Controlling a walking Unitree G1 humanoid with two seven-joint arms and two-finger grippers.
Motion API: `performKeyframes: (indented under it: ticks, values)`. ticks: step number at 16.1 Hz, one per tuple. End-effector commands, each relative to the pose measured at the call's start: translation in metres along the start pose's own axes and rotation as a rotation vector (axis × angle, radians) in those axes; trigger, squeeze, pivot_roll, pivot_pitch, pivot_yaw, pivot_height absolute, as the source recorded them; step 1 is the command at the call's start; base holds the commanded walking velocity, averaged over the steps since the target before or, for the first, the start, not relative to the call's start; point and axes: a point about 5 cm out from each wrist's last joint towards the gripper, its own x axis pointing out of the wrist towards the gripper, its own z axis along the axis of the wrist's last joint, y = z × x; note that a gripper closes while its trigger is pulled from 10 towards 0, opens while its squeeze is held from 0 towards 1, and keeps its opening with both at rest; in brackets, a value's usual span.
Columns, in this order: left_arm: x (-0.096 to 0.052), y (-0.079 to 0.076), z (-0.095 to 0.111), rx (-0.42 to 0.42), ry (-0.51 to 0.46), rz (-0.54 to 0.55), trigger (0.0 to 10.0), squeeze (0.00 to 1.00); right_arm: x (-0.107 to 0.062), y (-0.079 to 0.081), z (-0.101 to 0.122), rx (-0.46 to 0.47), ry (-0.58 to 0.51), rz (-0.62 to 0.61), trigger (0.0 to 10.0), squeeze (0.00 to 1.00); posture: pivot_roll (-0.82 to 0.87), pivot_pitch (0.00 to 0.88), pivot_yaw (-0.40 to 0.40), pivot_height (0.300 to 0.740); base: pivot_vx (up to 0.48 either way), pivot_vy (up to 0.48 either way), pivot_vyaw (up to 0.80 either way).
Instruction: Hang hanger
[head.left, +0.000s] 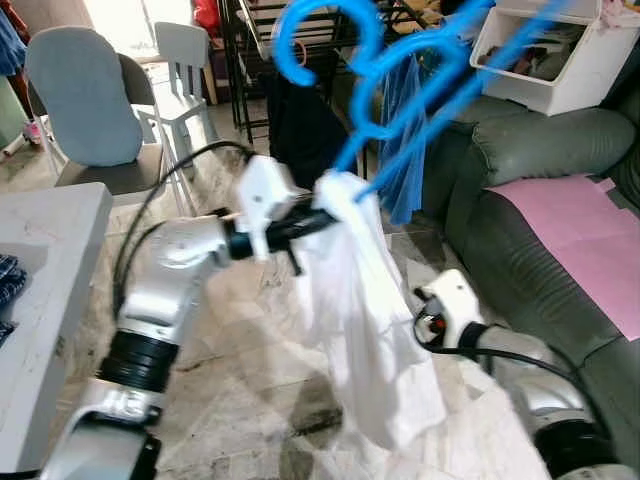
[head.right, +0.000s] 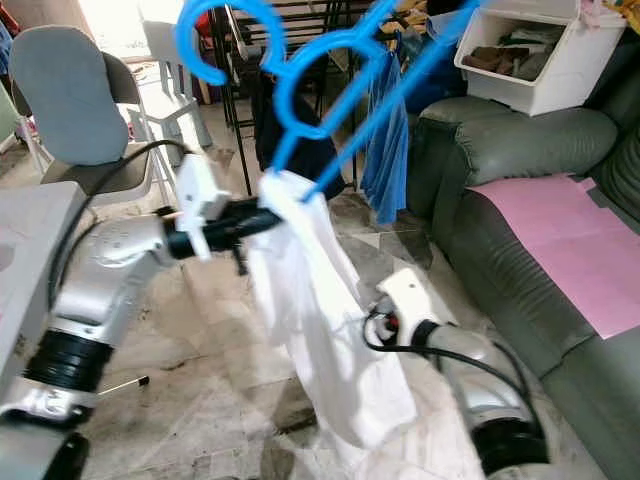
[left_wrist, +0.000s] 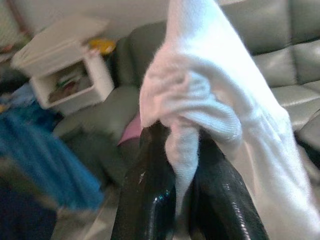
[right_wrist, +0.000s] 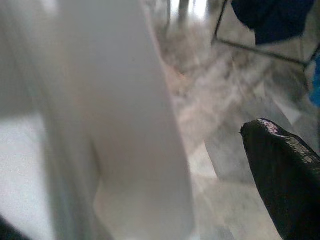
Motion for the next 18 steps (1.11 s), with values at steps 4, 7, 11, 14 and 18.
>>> performKeyframes:
  ticks: [4,7,11,14,18]
  values:
    - [-0.030,0.025,-0.012,0.032,0.088,0.129,0.0,0.00,-0.033,-0.048,-0.017,0.028,0.117,-0.198,10.0,0.00,-0.15,0.000,0.018,0.740,0.000,0.000,0.00]
    - [-0.055,0.020,-0.047,-0.007,0.219,0.129,0.0,0.00,-0.057,-0.098,0.007,-0.006,0.100,-0.453,10.0,0.00,-0.16,0.000,0.012,0.740,0.000,0.000,0.00]
    - [-0.078,0.006,-0.072,-0.073,0.311,0.114,0.0,0.00,-0.088,-0.139,0.038,-0.029,0.001,-0.805,10.0,0.00,-0.16,0.000,0.004,0.740,0.000,0.000,0.00]
    - [-0.087,-0.026,-0.087,-0.176,0.389,-0.094,0.0,0.00,-0.101,-0.155,0.065,-0.016,-0.104,-0.939,10.0,0.00,-0.16,0.000,-0.002,0.740,0.000,0.000,0.00]
    - [-0.089,-0.053,-0.100,-0.242,0.437,-0.258,0.0,0.00,-0.097,-0.159,0.092,-0.050,-0.188,-0.957,10.0,0.00,-0.16,0.000,-0.006,0.740,0.000,0.000,0.00]
